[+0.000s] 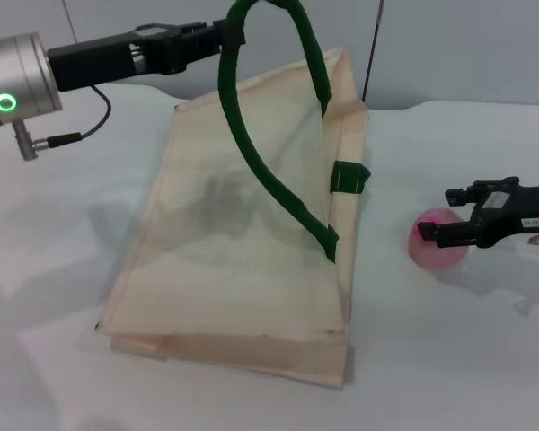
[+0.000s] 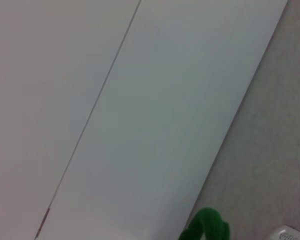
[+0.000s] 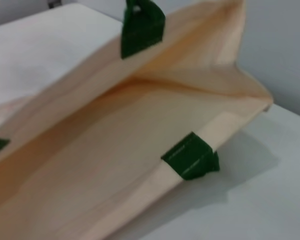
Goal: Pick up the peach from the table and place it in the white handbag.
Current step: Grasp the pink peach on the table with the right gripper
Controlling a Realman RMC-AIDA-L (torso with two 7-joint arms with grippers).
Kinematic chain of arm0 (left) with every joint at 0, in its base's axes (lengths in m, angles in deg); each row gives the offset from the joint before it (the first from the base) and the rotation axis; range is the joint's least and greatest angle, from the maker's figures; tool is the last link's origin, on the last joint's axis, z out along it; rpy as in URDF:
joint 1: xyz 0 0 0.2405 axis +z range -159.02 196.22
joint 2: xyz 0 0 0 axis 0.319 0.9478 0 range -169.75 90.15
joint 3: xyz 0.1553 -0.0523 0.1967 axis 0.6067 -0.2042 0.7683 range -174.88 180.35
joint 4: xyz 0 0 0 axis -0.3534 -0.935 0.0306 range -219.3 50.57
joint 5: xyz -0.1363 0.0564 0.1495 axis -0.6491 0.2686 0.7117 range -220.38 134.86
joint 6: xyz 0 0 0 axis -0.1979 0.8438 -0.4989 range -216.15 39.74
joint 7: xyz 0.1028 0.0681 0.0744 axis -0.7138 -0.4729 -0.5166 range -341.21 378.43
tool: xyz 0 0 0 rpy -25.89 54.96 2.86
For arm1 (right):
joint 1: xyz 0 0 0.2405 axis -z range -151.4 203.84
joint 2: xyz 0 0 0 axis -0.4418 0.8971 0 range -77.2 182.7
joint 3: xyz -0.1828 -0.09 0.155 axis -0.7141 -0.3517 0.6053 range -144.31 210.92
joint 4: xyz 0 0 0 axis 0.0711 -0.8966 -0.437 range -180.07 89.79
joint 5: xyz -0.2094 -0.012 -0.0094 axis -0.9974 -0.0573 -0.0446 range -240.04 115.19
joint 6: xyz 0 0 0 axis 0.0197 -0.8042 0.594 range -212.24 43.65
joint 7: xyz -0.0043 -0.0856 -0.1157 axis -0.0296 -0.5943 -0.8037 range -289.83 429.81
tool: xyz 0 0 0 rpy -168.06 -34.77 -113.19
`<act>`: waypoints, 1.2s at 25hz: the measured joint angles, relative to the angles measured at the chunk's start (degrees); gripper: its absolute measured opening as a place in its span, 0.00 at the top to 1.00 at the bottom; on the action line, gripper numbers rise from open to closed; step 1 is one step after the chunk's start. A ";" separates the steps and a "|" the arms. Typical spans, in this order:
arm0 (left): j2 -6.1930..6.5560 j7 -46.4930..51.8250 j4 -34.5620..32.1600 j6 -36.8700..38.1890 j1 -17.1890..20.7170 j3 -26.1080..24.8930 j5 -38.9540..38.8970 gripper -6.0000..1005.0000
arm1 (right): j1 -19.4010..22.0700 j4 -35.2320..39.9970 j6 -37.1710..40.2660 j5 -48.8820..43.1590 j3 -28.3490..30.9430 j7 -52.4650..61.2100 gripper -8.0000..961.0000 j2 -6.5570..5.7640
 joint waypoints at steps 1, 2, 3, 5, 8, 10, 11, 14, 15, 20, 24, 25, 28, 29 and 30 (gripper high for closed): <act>0.00 0.00 0.00 0.00 0.06 0.00 -0.10 0.88 | -0.10 -0.22 0.53 -0.16 -0.40 0.24 0.17 0.01; 0.00 0.00 0.00 0.01 0.09 0.00 -0.14 0.88 | -0.17 -0.34 0.98 -0.23 -0.98 0.63 0.17 0.01; 0.00 0.00 0.00 0.03 0.13 0.00 -0.15 0.88 | -0.18 -0.36 1.60 -0.25 -1.80 1.18 0.17 0.01; 0.00 0.00 0.00 0.04 0.18 0.00 -0.16 0.88 | -0.20 -0.38 3.00 -0.28 -4.08 2.67 0.17 0.01; 0.00 0.00 0.00 0.06 0.20 0.00 -0.16 0.88 | -0.20 -0.39 4.28 -0.30 -7.13 4.34 0.17 0.00; 0.00 0.00 0.00 0.07 0.25 0.00 -0.16 0.88 | -0.20 -0.38 4.53 -0.30 -8.13 4.81 0.17 0.00; 0.00 0.00 0.00 0.07 0.27 0.00 -0.16 0.88 | -0.20 -0.39 4.55 -0.30 -8.22 4.84 0.17 0.01; 0.00 0.00 0.00 0.07 0.40 0.00 -0.16 0.88 | -0.20 -0.38 4.59 -0.32 -8.25 4.85 0.17 0.04; 0.00 0.00 0.00 0.07 0.43 0.00 -0.17 0.88 | -0.19 -0.38 4.58 -0.32 -8.27 4.85 0.18 0.04; 0.00 0.00 0.00 0.07 0.49 0.00 -0.16 0.88 | -0.17 -0.37 4.26 -0.32 -8.76 4.87 0.27 0.06; 0.00 0.00 0.00 0.07 0.50 0.00 -0.17 0.88 | -0.14 -0.26 4.08 -0.33 -8.80 4.88 0.30 0.08; 0.02 0.00 0.00 0.07 0.50 0.00 -0.16 0.88 | -0.11 -0.20 4.03 -0.34 -8.80 4.89 0.31 0.08; 0.05 0.00 0.00 0.07 0.50 0.00 -0.16 0.88 | -0.06 -0.02 3.86 -0.37 -8.80 4.89 0.32 0.09; 0.06 0.00 0.00 0.07 0.51 0.00 -0.16 0.88 | -0.04 0.01 3.85 -0.37 -8.81 4.88 0.33 0.08; 0.06 0.00 0.00 0.07 0.54 0.00 -0.16 0.88 | -0.01 0.04 3.82 -0.38 -8.81 4.88 0.34 0.09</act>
